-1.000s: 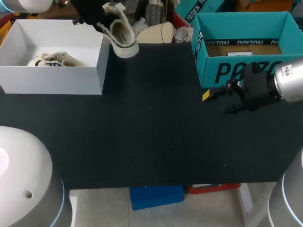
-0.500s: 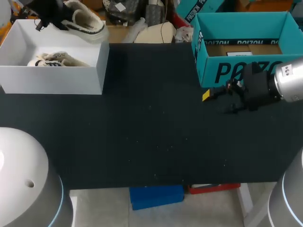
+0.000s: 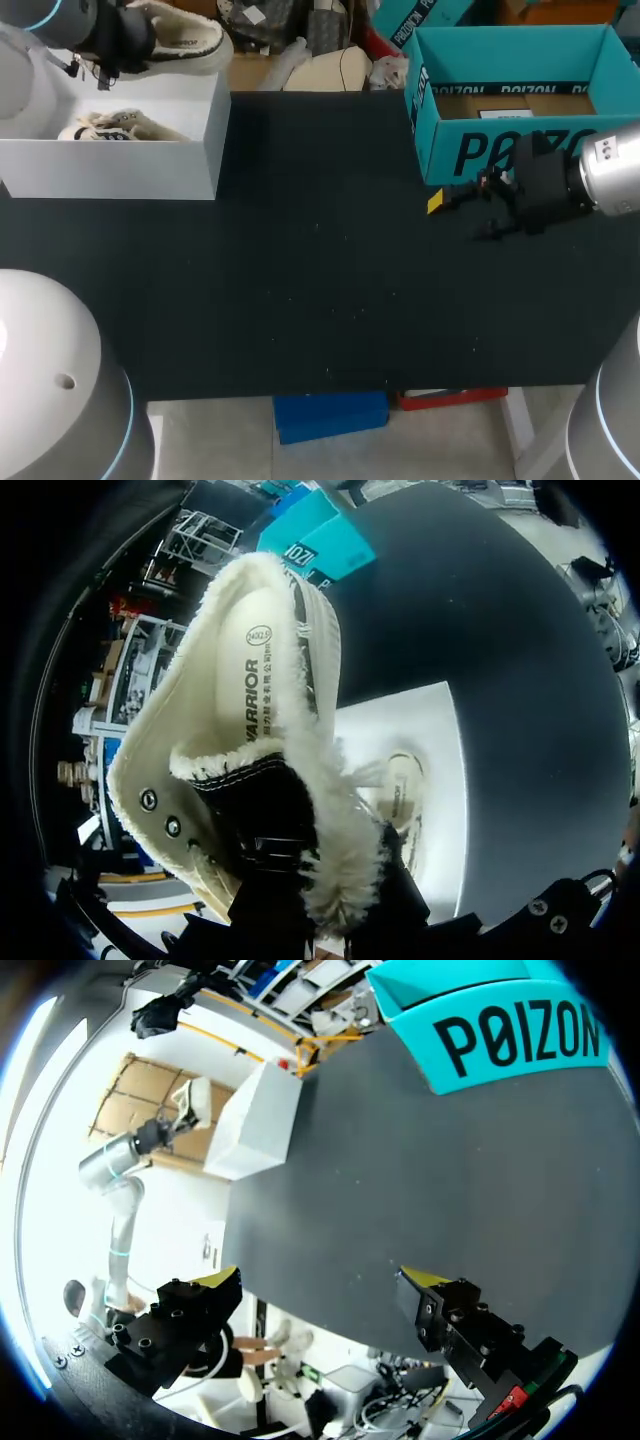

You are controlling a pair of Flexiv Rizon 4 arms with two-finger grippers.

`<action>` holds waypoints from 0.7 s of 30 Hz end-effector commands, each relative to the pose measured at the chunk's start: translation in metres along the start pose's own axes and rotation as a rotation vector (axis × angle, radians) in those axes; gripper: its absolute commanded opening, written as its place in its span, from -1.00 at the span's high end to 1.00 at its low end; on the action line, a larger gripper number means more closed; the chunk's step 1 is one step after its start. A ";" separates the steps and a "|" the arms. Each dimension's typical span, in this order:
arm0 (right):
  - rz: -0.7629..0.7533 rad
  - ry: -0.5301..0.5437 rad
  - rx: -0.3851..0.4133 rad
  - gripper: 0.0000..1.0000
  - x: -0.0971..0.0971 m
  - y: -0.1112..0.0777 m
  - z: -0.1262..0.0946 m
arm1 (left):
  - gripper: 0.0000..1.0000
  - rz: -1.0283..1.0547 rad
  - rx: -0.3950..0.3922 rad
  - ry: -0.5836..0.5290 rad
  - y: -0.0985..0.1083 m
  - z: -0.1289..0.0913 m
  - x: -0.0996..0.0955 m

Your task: Take the shoe out of the shoebox, open the shoe tongue, remove and reinsert the insole, then place the shoe into the shoebox

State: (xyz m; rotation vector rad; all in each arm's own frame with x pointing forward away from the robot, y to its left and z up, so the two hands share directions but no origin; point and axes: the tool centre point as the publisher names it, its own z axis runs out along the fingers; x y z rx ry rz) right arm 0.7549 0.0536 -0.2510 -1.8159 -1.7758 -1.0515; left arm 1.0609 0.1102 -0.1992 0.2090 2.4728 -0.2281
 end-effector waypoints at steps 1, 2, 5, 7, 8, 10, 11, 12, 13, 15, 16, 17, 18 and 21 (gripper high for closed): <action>0.001 -0.002 0.001 -1.00 0.001 0.000 0.001 | 1.00 -0.018 -0.018 0.024 0.017 0.012 -0.013; 0.001 -0.002 0.001 -1.00 0.001 0.000 0.001 | 1.00 -0.026 -0.024 0.036 0.024 0.014 -0.014; 0.001 -0.002 0.001 -1.00 0.001 0.000 0.001 | 1.00 -0.044 -0.070 0.043 0.047 0.022 -0.019; 0.001 -0.002 0.001 -1.00 0.001 0.000 0.001 | 1.00 -0.046 -0.097 0.050 0.060 0.028 -0.019; 0.001 -0.002 0.001 -1.00 0.001 0.000 0.001 | 1.00 -0.046 -0.104 0.059 0.066 0.030 -0.018; 0.001 -0.002 0.001 -1.00 0.001 0.000 0.001 | 1.00 -0.022 -0.120 0.085 0.072 0.035 -0.015; 0.001 -0.002 0.001 -1.00 0.001 0.000 0.001 | 1.00 -0.007 -0.122 0.093 0.075 0.037 -0.014; 0.001 -0.002 0.001 -1.00 0.001 0.000 0.001 | 1.00 0.002 -0.122 0.102 0.077 0.040 -0.015; 0.001 -0.002 0.001 -1.00 0.001 0.000 0.001 | 1.00 0.011 -0.138 0.100 0.080 0.042 -0.015; 0.001 -0.002 0.001 -1.00 0.001 0.000 0.001 | 1.00 0.035 -0.144 0.112 0.083 0.047 -0.014; 0.001 -0.002 0.001 -1.00 0.001 0.000 0.001 | 1.00 0.041 -0.150 0.118 0.085 0.049 -0.013; 0.001 -0.002 0.001 -1.00 0.001 0.000 0.001 | 1.00 0.052 -0.159 0.120 0.087 0.053 -0.012; 0.001 -0.002 0.001 -1.00 0.001 0.000 0.001 | 1.00 0.054 -0.163 0.129 0.089 0.056 -0.011; 0.001 -0.002 0.001 -1.00 0.001 0.000 0.001 | 1.00 0.047 -0.174 0.159 0.097 0.068 -0.010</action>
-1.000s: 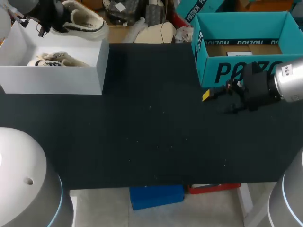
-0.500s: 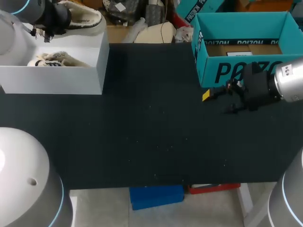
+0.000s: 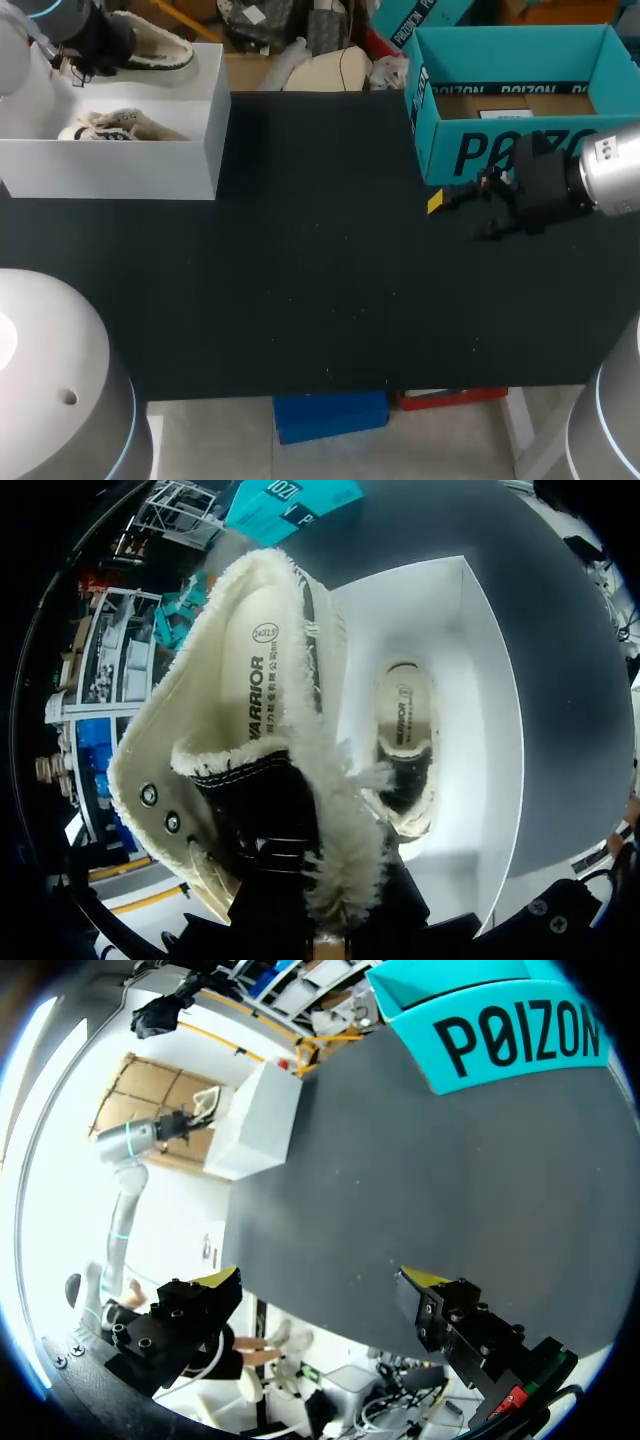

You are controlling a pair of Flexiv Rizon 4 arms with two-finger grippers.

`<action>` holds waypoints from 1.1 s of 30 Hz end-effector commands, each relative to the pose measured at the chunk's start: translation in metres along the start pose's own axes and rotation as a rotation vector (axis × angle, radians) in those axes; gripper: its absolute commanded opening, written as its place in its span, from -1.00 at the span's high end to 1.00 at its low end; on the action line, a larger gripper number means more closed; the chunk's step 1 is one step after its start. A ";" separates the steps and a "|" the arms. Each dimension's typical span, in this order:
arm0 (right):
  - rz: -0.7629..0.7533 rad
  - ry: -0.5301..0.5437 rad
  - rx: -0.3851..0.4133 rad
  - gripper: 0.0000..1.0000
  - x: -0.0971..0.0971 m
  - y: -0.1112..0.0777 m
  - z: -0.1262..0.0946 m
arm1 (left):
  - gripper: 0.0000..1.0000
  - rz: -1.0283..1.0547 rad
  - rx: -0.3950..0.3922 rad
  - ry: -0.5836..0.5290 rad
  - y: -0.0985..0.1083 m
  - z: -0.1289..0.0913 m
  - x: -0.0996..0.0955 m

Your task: Take the shoe out of the shoebox, open the shoe tongue, remove and reinsert the insole, then place the shoe into the shoebox

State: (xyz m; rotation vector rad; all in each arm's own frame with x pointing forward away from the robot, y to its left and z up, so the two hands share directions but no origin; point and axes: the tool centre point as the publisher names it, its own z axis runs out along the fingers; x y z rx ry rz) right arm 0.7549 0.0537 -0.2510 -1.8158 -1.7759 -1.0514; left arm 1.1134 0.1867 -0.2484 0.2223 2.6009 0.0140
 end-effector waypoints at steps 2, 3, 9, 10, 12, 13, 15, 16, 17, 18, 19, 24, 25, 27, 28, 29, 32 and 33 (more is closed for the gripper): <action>0.001 -0.002 0.001 -1.00 0.001 0.000 0.001 | 1.00 -0.011 -0.010 0.051 0.008 0.026 -0.008; 0.001 -0.002 0.001 -1.00 0.001 0.000 0.001 | 1.00 -0.016 -0.013 0.064 0.009 0.031 -0.008; 0.001 -0.002 0.001 -1.00 0.001 0.000 0.001 | 1.00 -0.036 -0.026 0.118 0.013 0.068 -0.012; 0.001 -0.002 0.001 -1.00 0.001 0.000 0.001 | 1.00 -0.034 -0.033 0.125 0.013 0.071 -0.013; 0.001 -0.002 0.001 -1.00 0.001 0.000 0.001 | 1.00 -0.033 -0.030 0.135 0.010 0.083 -0.015; 0.001 -0.002 0.001 -1.00 0.001 0.000 0.001 | 1.00 -0.033 -0.033 0.140 0.009 0.089 -0.016; 0.001 -0.002 0.001 -1.00 0.001 0.000 0.001 | 1.00 -0.032 -0.033 0.153 0.007 0.098 -0.017; 0.001 -0.002 0.001 -1.00 0.001 0.000 0.001 | 1.00 -0.036 -0.029 0.165 0.006 0.101 -0.017; 0.001 -0.002 0.001 -1.00 0.001 0.000 0.001 | 1.00 -0.037 -0.032 0.171 0.005 0.108 -0.018; 0.001 -0.002 0.001 -1.00 0.001 0.000 0.001 | 1.00 -0.039 -0.035 0.173 0.004 0.111 -0.018; 0.001 -0.002 0.001 -1.00 0.001 0.000 0.001 | 1.00 -0.043 -0.032 0.188 0.004 0.115 -0.018; 0.001 -0.002 0.001 -1.00 0.001 0.000 0.001 | 1.00 -0.039 -0.041 0.204 0.000 0.131 -0.015; 0.001 -0.002 0.001 -1.00 0.001 0.000 0.001 | 1.00 -0.038 -0.049 0.201 0.000 0.134 -0.014; 0.001 -0.002 0.001 -1.00 0.001 0.000 0.001 | 1.00 -0.045 -0.052 0.216 0.000 0.139 -0.012; 0.001 -0.002 0.001 -1.00 0.001 0.000 0.001 | 1.00 -0.045 -0.056 0.216 0.000 0.142 -0.011; 0.001 -0.002 0.001 -1.00 0.001 0.000 0.001 | 1.00 -0.045 -0.061 0.215 0.000 0.144 -0.009; 0.001 -0.002 0.001 -1.00 0.001 0.000 0.001 | 1.00 -0.047 -0.075 0.221 0.000 0.151 -0.003; 0.001 -0.002 0.001 -1.00 0.001 0.000 0.001 | 1.00 -0.047 -0.077 0.221 0.000 0.154 -0.001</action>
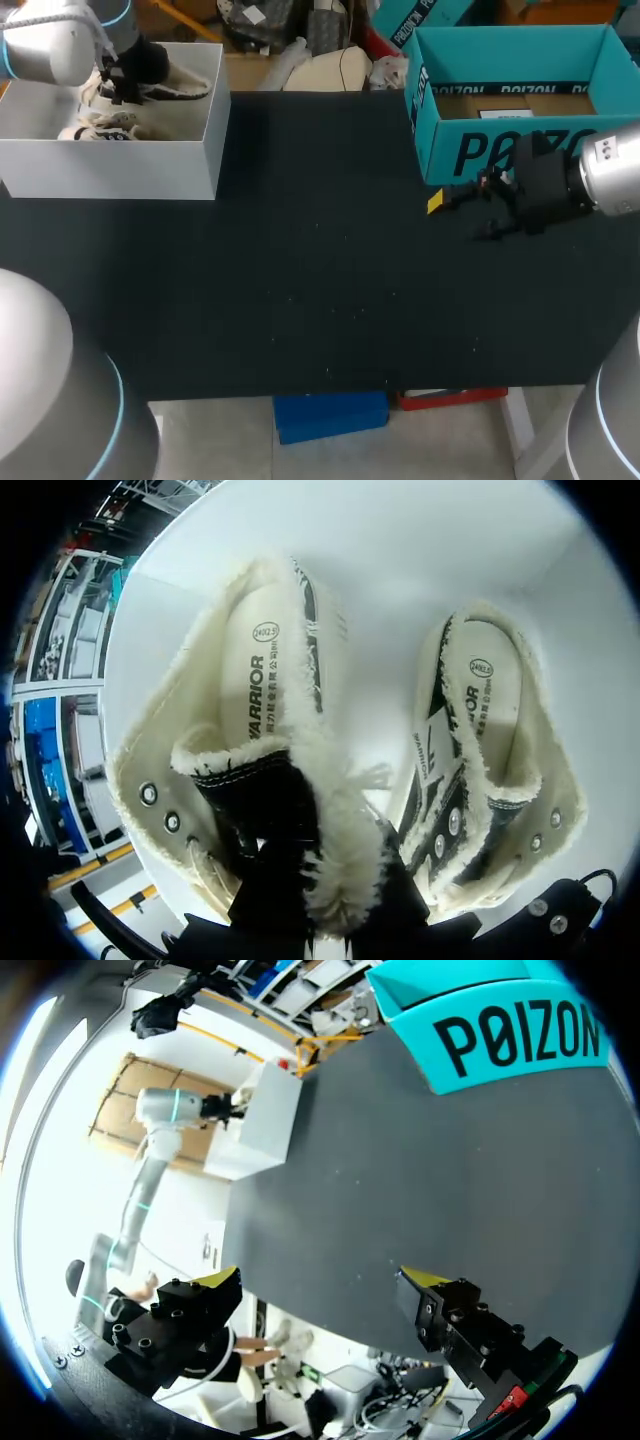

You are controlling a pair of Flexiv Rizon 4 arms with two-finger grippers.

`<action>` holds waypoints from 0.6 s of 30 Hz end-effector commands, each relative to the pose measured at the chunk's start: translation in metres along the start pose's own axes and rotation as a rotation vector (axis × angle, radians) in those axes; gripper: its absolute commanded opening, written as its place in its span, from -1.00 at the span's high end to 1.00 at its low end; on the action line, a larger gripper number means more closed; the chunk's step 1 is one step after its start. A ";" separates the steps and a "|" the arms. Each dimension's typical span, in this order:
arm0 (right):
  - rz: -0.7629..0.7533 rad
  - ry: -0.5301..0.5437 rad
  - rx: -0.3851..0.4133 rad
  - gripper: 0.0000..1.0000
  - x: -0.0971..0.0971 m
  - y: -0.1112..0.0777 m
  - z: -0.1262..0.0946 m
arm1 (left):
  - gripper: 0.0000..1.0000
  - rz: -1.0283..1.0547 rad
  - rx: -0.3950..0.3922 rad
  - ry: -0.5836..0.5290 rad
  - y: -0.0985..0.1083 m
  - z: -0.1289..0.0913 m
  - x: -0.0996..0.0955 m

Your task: Take the shoe out of the shoebox, open the shoe tongue, remove and reinsert the insole, then place the shoe into the shoebox

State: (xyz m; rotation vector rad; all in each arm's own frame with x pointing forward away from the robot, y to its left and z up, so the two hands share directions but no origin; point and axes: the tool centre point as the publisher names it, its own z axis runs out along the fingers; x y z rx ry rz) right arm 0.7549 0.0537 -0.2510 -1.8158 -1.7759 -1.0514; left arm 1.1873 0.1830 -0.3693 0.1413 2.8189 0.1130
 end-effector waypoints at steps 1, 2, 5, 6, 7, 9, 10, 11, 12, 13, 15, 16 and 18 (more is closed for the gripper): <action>0.001 -0.002 0.001 -1.00 0.001 0.000 0.001 | 1.00 -0.005 -0.011 0.003 -0.002 0.013 0.000; 0.001 -0.002 0.001 -1.00 0.001 0.000 0.001 | 1.00 -0.014 -0.027 0.000 -0.002 0.017 0.002; 0.001 -0.002 0.001 -1.00 0.001 0.000 0.001 | 1.00 -0.023 -0.024 0.015 -0.002 0.023 0.005; 0.001 -0.002 0.001 -1.00 0.001 0.000 0.001 | 1.00 -0.023 -0.042 0.003 -0.003 0.025 0.006; 0.001 -0.002 0.001 -1.00 0.001 0.000 0.001 | 1.00 -0.028 -0.045 0.004 -0.003 0.027 0.007; 0.001 -0.002 0.001 -1.00 0.001 0.000 0.001 | 0.63 -0.031 -0.039 0.015 -0.003 0.028 0.008; 0.001 -0.002 0.001 -1.00 0.001 0.000 0.001 | 0.46 -0.030 -0.041 0.014 -0.003 0.027 0.009; 0.001 -0.002 0.001 -1.00 0.001 0.000 0.001 | 0.25 -0.030 -0.041 0.015 -0.004 0.026 0.010; 0.001 -0.002 0.001 -1.00 0.001 0.000 0.001 | 0.14 -0.030 -0.041 0.015 -0.005 0.024 0.010; 0.001 -0.002 0.001 -1.00 0.001 0.000 0.001 | -0.19 -0.031 -0.039 0.014 -0.005 0.022 0.010; 0.001 -0.002 0.001 -1.00 0.001 0.000 0.001 | -0.33 -0.042 -0.033 0.008 -0.006 0.015 0.007; 0.001 -0.002 0.001 -1.00 0.001 0.000 0.001 | -0.21 -0.051 -0.022 0.010 -0.006 0.010 0.005; 0.001 -0.002 0.001 -1.00 0.001 0.000 0.001 | 0.00 -0.053 -0.020 -0.007 -0.006 -0.002 0.000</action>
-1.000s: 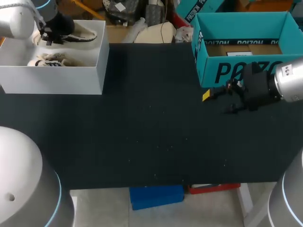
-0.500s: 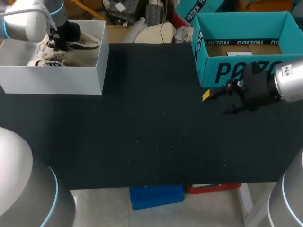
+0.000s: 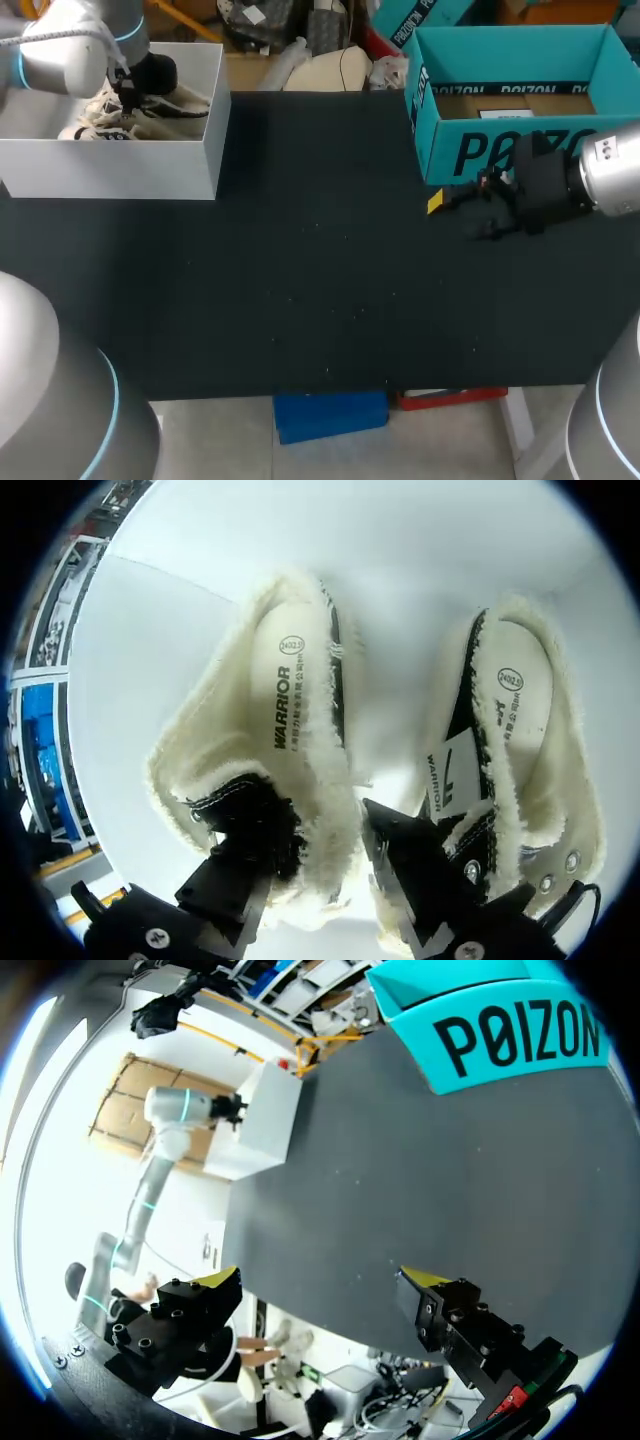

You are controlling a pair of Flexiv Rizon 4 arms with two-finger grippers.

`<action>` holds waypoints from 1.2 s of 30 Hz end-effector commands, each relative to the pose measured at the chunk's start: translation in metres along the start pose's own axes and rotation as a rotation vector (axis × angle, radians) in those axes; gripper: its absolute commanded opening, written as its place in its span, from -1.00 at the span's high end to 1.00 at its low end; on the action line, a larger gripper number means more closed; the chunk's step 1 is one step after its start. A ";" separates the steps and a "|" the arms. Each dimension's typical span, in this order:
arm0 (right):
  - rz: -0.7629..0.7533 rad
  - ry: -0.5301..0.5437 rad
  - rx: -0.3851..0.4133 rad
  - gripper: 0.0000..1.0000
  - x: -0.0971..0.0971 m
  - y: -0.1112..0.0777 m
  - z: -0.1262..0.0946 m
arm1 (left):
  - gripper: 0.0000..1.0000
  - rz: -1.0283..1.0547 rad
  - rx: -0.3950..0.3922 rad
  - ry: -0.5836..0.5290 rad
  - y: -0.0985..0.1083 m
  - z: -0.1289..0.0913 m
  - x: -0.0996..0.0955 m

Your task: Take the shoe out of the shoebox, open the shoe tongue, remove and reinsert the insole, then place the shoe into the shoebox

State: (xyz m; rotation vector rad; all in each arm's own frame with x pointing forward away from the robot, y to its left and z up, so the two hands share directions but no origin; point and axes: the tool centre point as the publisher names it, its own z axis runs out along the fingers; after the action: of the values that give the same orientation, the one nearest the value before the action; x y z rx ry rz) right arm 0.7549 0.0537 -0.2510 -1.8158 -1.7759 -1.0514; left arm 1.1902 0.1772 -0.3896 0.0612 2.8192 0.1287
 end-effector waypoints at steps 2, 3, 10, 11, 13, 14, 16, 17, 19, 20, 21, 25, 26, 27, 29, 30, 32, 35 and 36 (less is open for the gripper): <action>0.001 -0.002 0.001 -1.00 0.001 0.000 0.001 | 0.02 -0.002 0.021 -0.004 0.001 -0.036 -0.007; 0.001 -0.002 0.001 -1.00 0.001 0.000 0.001 | 0.03 -0.001 0.018 -0.015 0.000 -0.044 -0.009; 0.001 -0.002 0.001 -1.00 0.001 0.000 0.001 | -0.34 -0.057 0.045 -0.003 -0.001 -0.100 -0.009; 0.001 -0.002 0.001 -1.00 0.001 0.000 0.001 | -0.69 -0.083 0.050 0.013 0.000 -0.107 -0.007; 0.001 -0.002 0.001 -1.00 0.001 0.000 0.001 | -1.00 -0.136 0.063 0.056 0.002 -0.121 -0.003; 0.001 -0.002 0.001 -1.00 0.001 0.000 0.001 | -1.00 -0.168 0.073 0.087 0.004 -0.127 0.000; 0.001 -0.002 0.001 -1.00 0.001 0.000 0.001 | -1.00 -0.244 0.079 0.130 0.007 -0.140 0.007; 0.001 -0.002 0.001 -1.00 0.001 0.000 0.001 | -1.00 -0.292 0.073 0.154 0.010 -0.145 0.009; 0.001 -0.002 0.001 -1.00 0.001 0.000 0.001 | -1.00 -0.380 0.067 0.185 0.014 -0.157 0.017; 0.001 -0.002 0.001 -1.00 0.001 0.000 0.001 | -1.00 -0.406 0.067 0.193 0.016 -0.164 0.021; 0.001 -0.002 0.001 -1.00 0.001 0.000 0.001 | -1.00 -0.431 0.074 0.205 0.018 -0.171 0.026; 0.001 -0.002 0.001 -1.00 0.001 0.000 0.001 | -1.00 -0.524 0.080 0.239 0.021 -0.196 0.047; 0.001 -0.002 0.001 -1.00 0.001 0.000 0.001 | -1.00 -0.546 0.083 0.242 0.021 -0.203 0.055; 0.001 -0.002 0.001 -1.00 0.001 0.000 0.001 | -1.00 -0.566 0.084 0.239 0.021 -0.207 0.061; 0.001 -0.002 0.001 -1.00 0.001 0.000 0.001 | -1.00 -0.593 0.078 0.237 0.019 -0.212 0.073; 0.001 -0.002 0.001 -1.00 0.001 0.000 0.001 | -1.00 -0.601 0.076 0.241 0.018 -0.212 0.079; 0.001 -0.002 0.001 -1.00 0.001 0.000 0.001 | -1.00 -0.616 0.066 0.244 0.016 -0.213 0.090; -0.039 -0.067 0.031 -1.00 0.000 0.007 -0.012 | -1.00 -0.625 0.060 0.248 0.011 -0.212 0.108; -0.066 -0.107 0.029 -1.00 -0.001 0.014 -0.026 | -1.00 -0.630 0.055 0.254 0.009 -0.212 0.113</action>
State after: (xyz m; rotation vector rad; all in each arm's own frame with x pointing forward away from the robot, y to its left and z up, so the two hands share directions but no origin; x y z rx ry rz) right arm 0.7572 0.0503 -0.2517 -1.8160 -1.8036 -1.0568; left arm 1.0456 0.1830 -0.2217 -0.8820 2.9843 -0.1015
